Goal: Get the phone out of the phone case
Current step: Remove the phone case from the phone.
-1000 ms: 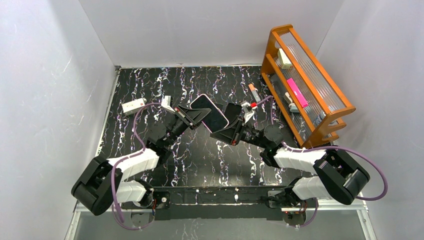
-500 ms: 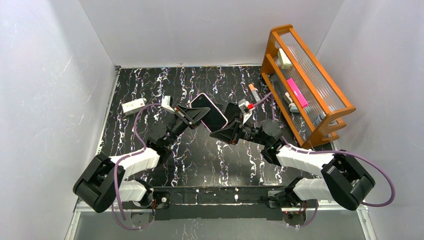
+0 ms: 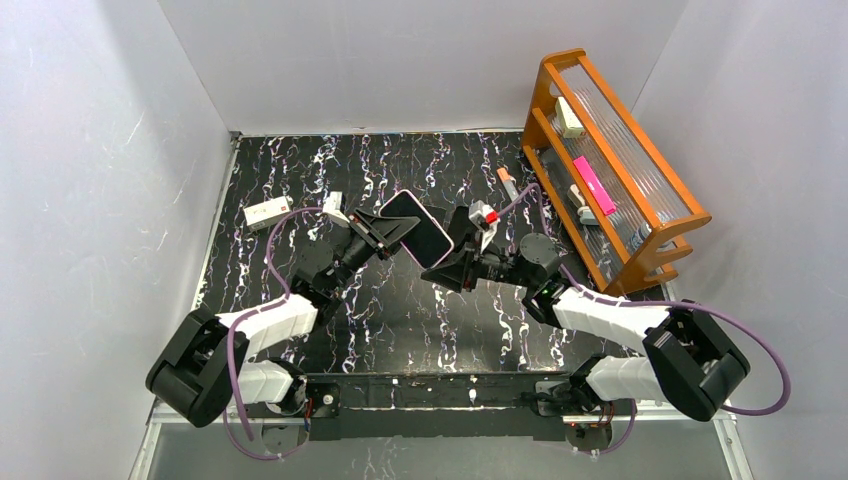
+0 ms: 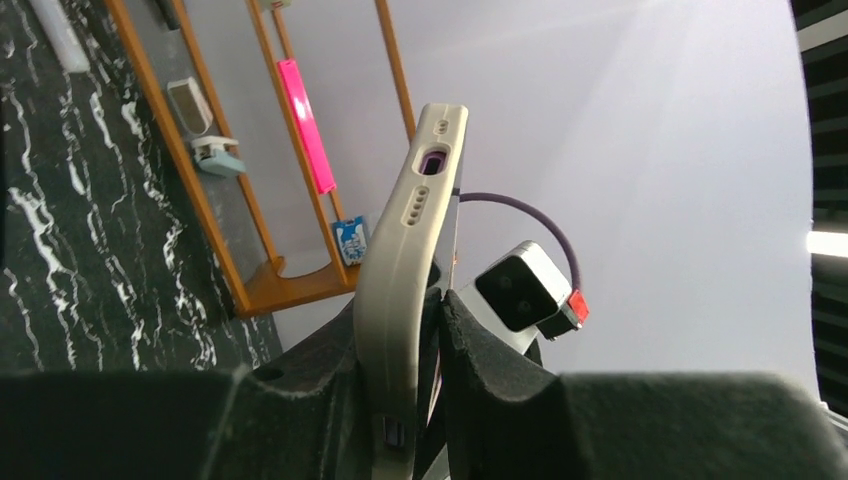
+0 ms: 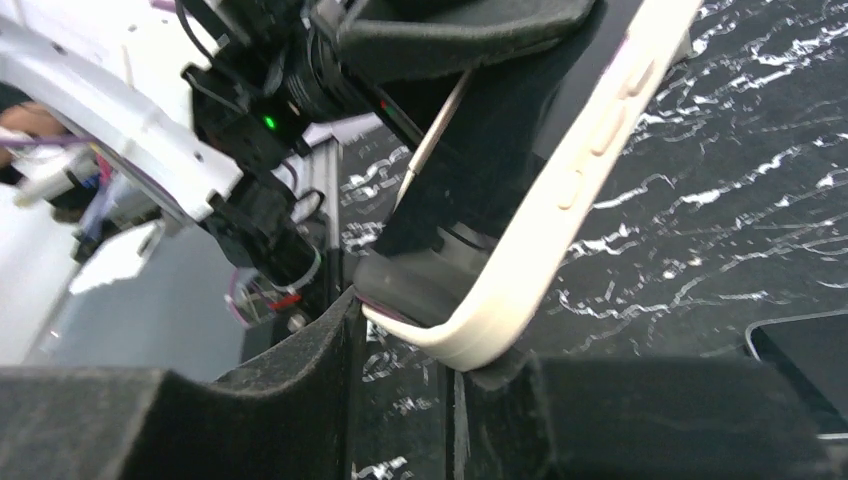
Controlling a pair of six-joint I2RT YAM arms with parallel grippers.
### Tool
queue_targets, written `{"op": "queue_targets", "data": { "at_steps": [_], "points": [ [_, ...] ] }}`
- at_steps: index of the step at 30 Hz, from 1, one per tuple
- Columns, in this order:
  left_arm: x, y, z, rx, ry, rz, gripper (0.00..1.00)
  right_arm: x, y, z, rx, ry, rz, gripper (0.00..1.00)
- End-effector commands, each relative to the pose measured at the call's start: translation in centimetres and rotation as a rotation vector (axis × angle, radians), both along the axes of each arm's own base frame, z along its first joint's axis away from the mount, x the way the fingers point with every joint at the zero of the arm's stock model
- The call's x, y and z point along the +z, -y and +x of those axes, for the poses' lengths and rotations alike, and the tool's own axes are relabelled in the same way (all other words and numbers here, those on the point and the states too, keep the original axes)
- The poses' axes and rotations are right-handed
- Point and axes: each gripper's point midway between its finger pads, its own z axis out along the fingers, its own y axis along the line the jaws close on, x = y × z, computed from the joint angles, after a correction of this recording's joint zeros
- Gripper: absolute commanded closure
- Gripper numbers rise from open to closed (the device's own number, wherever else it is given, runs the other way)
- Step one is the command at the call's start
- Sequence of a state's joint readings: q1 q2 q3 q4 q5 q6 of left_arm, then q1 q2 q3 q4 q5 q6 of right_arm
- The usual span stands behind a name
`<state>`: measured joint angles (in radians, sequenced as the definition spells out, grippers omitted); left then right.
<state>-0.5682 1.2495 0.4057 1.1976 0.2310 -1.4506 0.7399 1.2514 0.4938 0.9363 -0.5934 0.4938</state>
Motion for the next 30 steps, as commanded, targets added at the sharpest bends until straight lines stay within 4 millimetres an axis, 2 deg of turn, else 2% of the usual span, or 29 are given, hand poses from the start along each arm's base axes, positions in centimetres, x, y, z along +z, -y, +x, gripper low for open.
{"op": "queue_targets", "data": {
  "at_steps": [1,9,15,20,23,26,30],
  "points": [
    [1.0,0.2,0.1,-0.027,-0.005,0.017,1.0,-1.8,0.2,1.0,-0.01,0.165,-0.084,0.62],
    [1.8,-0.1,0.0,-0.039,0.055,0.051,1.0,-1.5,0.7,1.2,-0.025,0.13,-0.062,0.59],
    [2.3,-2.0,0.8,-0.088,0.149,0.142,1.0,-1.6,2.7,0.9,-0.036,0.109,-0.087,0.48],
    [2.6,-1.1,-0.6,-0.244,0.281,0.286,1.0,-1.3,3.6,0.2,0.011,0.1,-0.122,0.4],
    [2.8,-0.7,-1.3,-0.313,0.375,0.39,1.0,-0.5,3.4,-0.4,0.059,0.111,-0.133,0.36],
    [1.9,-0.8,-1.8,-0.369,0.403,0.494,1.0,0.3,3.1,-0.6,0.105,0.116,-0.142,0.33],
    [2.1,-0.9,-2.5,-0.408,0.461,0.552,1.0,1.0,2.5,-0.7,0.164,0.105,-0.151,0.32]
  ]
}}
